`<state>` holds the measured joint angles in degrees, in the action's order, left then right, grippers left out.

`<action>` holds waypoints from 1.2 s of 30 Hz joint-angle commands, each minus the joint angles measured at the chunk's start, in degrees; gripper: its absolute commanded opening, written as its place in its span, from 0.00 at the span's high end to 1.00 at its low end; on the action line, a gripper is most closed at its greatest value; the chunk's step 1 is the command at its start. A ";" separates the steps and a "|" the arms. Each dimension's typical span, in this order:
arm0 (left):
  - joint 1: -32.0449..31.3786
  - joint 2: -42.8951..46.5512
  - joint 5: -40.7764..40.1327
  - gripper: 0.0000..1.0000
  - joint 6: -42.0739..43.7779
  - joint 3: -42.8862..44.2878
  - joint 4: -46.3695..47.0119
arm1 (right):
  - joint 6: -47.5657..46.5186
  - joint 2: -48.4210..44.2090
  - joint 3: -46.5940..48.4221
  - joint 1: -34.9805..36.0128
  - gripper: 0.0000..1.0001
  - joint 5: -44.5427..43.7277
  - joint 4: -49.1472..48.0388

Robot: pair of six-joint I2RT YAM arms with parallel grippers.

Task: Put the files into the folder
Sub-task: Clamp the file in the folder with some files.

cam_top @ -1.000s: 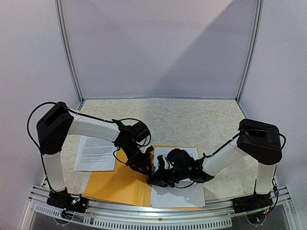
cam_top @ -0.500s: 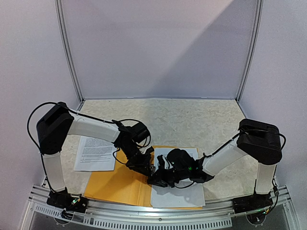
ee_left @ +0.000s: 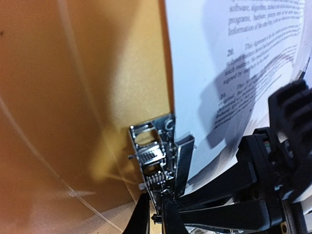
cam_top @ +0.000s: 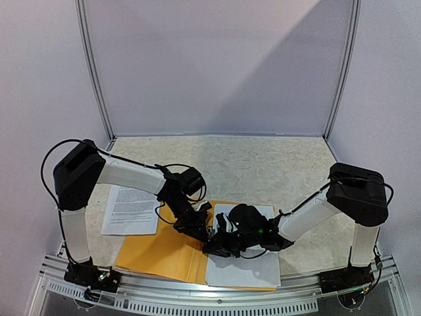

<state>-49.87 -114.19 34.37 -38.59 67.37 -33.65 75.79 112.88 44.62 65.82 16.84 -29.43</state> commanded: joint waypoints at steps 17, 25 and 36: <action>-0.54 -7.80 -8.59 1.00 1.23 -5.49 -2.81 | -7.55 -1.30 2.43 -1.92 0.85 -5.29 24.40; -0.07 -8.03 -8.99 1.00 1.41 -5.67 -2.59 | -7.71 -8.24 3.04 -1.92 0.83 -7.95 34.05; 0.16 -8.26 -8.53 1.00 1.32 -5.25 -2.40 | -10.72 -9.80 6.11 -1.92 0.85 -5.89 31.96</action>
<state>-49.17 -115.26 38.33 -38.61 66.63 -30.28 67.35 103.39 49.93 64.49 13.08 -0.99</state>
